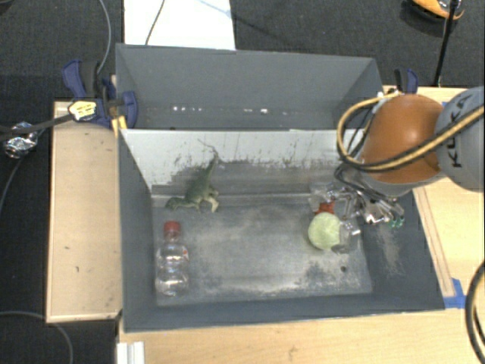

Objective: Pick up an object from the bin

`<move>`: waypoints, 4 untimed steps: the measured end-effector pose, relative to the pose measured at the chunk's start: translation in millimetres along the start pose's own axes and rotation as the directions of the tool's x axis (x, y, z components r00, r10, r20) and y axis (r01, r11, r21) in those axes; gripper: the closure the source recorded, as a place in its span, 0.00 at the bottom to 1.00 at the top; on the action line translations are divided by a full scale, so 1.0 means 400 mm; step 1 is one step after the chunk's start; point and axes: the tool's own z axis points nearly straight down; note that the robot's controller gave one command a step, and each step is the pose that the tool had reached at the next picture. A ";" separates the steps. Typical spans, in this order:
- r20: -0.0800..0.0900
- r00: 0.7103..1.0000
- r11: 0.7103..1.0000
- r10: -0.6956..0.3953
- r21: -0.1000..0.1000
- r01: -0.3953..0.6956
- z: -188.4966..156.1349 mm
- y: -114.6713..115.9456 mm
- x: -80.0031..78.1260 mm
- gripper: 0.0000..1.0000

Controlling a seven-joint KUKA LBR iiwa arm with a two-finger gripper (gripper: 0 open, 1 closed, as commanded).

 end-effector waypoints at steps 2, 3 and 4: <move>0.000 0.999 0.999 -0.050 -0.002 0.050 0.089 -0.059 0.004 1.00; 0.000 0.999 0.999 -0.050 -0.002 0.050 0.089 -0.059 0.004 1.00; -0.001 0.999 0.999 -0.049 -0.003 0.049 0.077 -0.057 0.007 1.00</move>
Offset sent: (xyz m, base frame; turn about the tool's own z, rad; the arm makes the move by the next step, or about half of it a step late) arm 0.0051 -0.0236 -0.0372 -0.0518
